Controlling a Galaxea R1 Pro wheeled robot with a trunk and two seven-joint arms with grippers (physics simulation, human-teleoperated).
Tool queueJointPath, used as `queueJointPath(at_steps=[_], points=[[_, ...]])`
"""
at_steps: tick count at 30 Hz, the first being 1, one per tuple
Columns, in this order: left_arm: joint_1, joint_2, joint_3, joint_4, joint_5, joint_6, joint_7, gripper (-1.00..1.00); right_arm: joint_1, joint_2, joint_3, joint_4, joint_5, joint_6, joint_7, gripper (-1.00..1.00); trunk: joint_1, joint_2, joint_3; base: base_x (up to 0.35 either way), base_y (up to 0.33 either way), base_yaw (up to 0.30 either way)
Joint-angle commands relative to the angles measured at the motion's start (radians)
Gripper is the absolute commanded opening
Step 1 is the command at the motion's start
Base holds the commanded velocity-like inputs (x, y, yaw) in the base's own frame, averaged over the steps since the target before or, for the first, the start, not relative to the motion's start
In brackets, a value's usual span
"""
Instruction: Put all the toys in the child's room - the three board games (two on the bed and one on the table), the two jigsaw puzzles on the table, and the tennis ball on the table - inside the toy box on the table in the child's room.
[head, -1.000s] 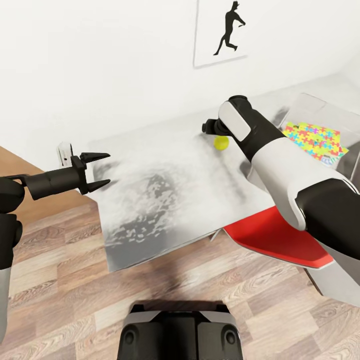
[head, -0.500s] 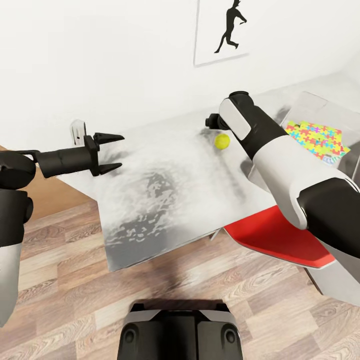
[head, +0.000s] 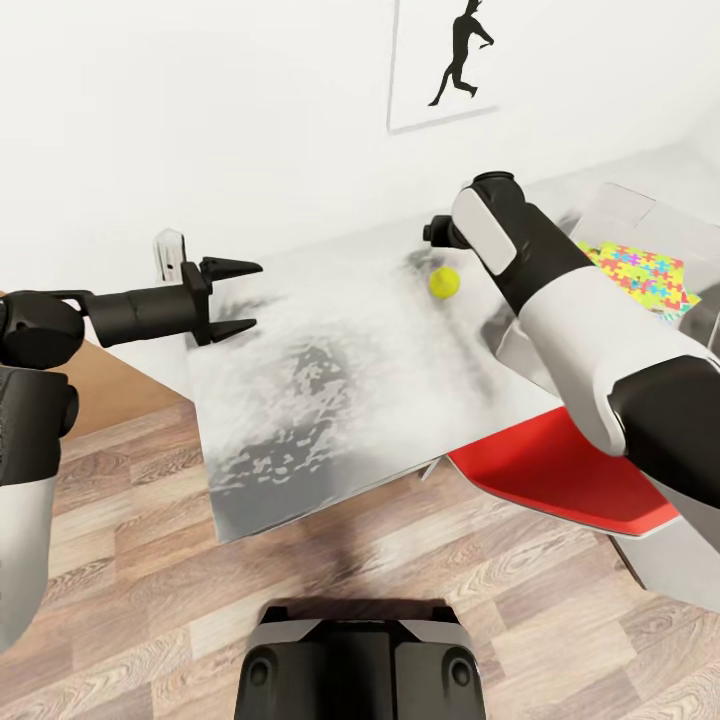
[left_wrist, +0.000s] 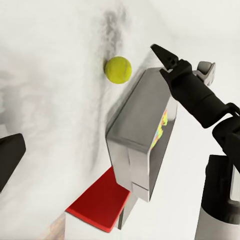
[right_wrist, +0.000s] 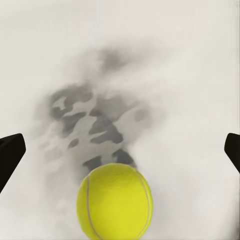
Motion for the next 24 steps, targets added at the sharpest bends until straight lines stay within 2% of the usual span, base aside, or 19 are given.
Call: queueJointPath(at_steps=[1, 13, 24], points=[[-0.001, 0.0, 0.0, 0.0, 0.01, -0.002, 0.01, 1.0, -0.001, -0.001, 0.006, -0.001, -0.011, 0.001, -0.009, 1.0, 0.001, -0.002, -0.001, 0.0, 0.0, 0.0], [0.009, -0.005, -0.012, -0.004, 0.01, -0.001, 0.007, 1.0, 0.005, -0.01, 0.005, -0.014, -0.009, 0.002, -0.008, 1.0, 0.001, -0.002, -0.004, 0.0, 0.0, 0.0], [0.012, -0.006, -0.016, -0.011, 0.01, -0.001, 0.005, 1.0, 0.009, -0.008, 0.005, -0.015, -0.01, 0.003, -0.007, 1.0, 0.001, -0.002, -0.016, 0.0, 0.0, 0.0]])
